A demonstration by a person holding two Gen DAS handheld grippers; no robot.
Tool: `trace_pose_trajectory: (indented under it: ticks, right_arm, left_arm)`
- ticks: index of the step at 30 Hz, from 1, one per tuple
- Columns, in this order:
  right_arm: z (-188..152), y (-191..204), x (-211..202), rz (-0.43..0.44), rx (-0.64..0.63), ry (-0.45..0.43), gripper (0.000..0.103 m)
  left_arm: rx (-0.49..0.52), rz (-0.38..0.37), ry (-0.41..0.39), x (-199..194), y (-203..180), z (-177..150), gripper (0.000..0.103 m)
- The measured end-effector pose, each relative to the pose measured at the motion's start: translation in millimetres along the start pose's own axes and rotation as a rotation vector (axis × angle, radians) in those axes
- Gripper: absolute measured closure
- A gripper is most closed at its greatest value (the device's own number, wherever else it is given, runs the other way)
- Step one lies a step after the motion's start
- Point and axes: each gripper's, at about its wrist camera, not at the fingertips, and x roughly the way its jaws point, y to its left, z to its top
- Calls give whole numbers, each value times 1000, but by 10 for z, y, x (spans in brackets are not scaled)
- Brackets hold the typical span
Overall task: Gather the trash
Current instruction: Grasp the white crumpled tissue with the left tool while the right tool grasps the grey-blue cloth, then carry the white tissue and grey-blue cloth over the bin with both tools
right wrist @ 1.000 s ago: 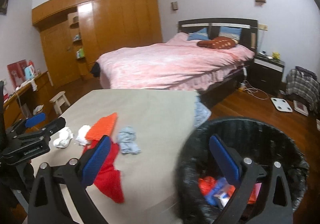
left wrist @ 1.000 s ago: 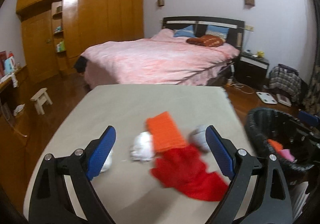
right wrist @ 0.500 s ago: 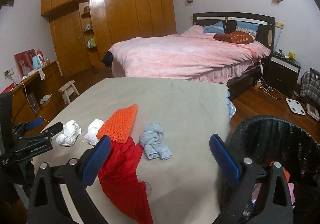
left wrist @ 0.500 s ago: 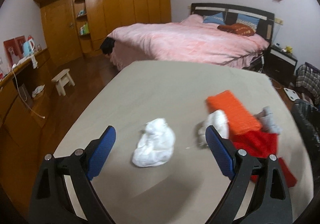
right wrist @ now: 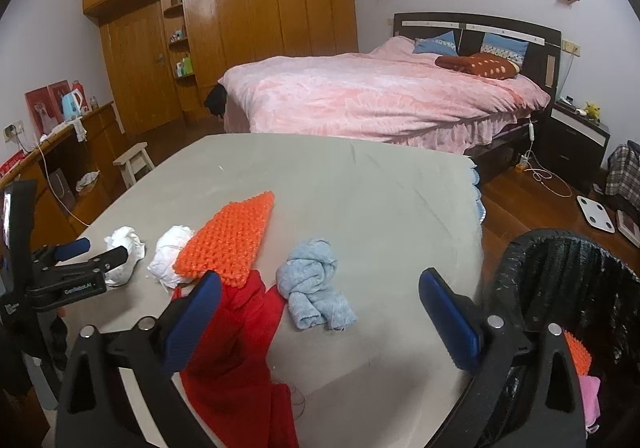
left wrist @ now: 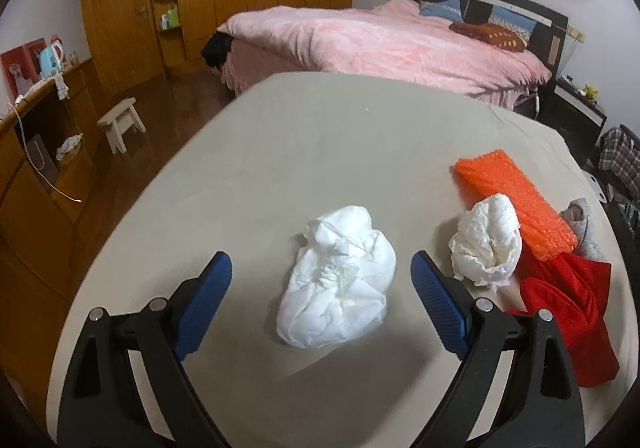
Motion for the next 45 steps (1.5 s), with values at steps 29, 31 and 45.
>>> trace_pose_trajectory:
  ticks: [29, 31, 45]
  right_arm:
    - [-7, -14, 762, 47, 5, 191, 42]
    - [-26, 22, 782, 84, 0, 213, 57]
    - [142, -86, 321, 67, 21, 103, 59]
  left_arm:
    - [19, -48, -58, -44, -403, 246, 64]
    - [22, -50, -60, -63, -439, 246, 64]
    - [24, -51, -106, -375, -490, 237, 64]
